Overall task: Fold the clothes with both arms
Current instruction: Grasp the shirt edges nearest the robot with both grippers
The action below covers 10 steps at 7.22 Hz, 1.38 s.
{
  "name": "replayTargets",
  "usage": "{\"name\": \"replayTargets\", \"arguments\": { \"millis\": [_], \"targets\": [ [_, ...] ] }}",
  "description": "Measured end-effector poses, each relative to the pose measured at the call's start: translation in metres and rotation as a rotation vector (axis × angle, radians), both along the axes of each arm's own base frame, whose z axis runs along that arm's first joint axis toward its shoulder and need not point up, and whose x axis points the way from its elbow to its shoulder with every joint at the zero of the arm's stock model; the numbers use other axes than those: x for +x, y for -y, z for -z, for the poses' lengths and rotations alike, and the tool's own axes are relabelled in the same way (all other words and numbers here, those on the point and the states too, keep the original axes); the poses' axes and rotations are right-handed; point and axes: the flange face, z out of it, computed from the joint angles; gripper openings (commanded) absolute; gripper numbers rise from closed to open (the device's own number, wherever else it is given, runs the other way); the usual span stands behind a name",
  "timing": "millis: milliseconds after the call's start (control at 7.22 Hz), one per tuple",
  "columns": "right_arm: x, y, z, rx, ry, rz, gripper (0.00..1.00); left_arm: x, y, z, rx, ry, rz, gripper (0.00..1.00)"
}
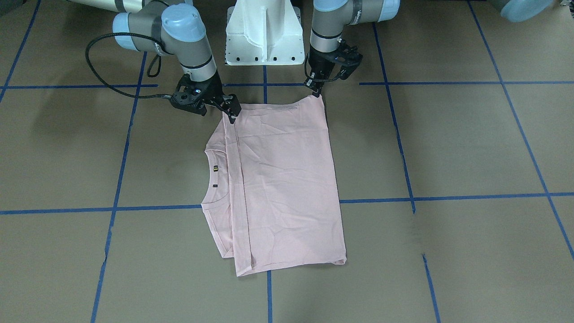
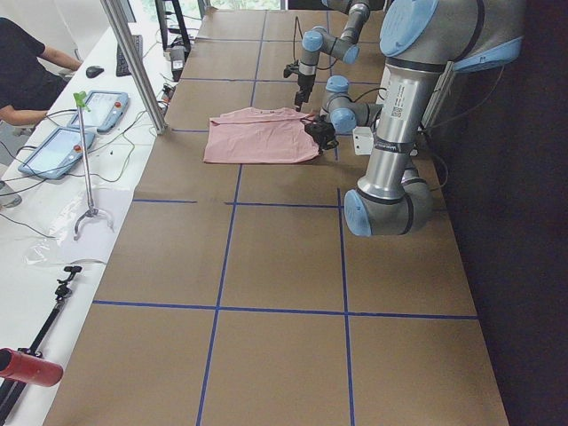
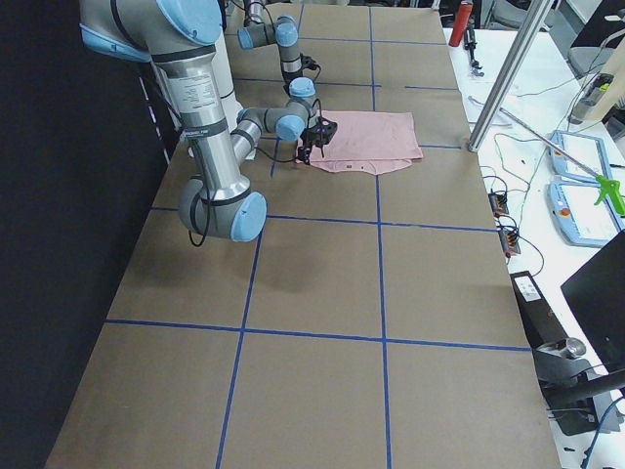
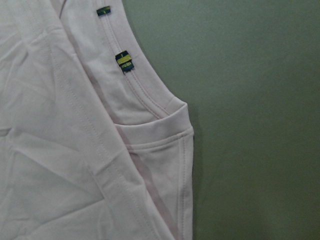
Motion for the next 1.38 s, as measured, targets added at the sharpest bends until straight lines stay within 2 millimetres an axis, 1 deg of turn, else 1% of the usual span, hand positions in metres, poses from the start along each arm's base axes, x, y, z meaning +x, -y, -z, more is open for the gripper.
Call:
{"name": "replayTargets", "arguments": {
  "millis": [138,415,831,969,1107,1246,1384],
  "targets": [
    [-0.01,-0.001,-0.001,-0.003,-0.008,0.008,1.0,0.0,0.0,-0.001,0.0,0.002,0.0,0.0],
    [-0.019,-0.006,-0.005,-0.012,-0.022,0.024,1.0,-0.001,0.0,-0.005,-0.002,0.008,0.0,0.0],
    [-0.021,-0.007,-0.007,-0.018,-0.03,0.031,0.99,-0.002,-0.001,-0.006,-0.003,0.01,0.001,0.0],
    [-0.022,-0.008,-0.007,-0.019,-0.031,0.031,0.95,-0.002,0.0,-0.006,-0.003,0.01,0.001,0.0],
    [-0.022,-0.008,-0.008,-0.019,-0.031,0.031,0.75,-0.002,0.0,-0.006,-0.003,0.009,0.001,0.0],
    [-0.022,-0.008,-0.008,-0.02,-0.032,0.031,0.64,-0.002,0.0,-0.006,-0.003,0.009,0.001,0.0],
    [-0.022,-0.008,-0.008,-0.021,-0.032,0.031,0.46,-0.002,-0.001,-0.006,-0.003,0.009,0.0,0.0]
  ]
}}
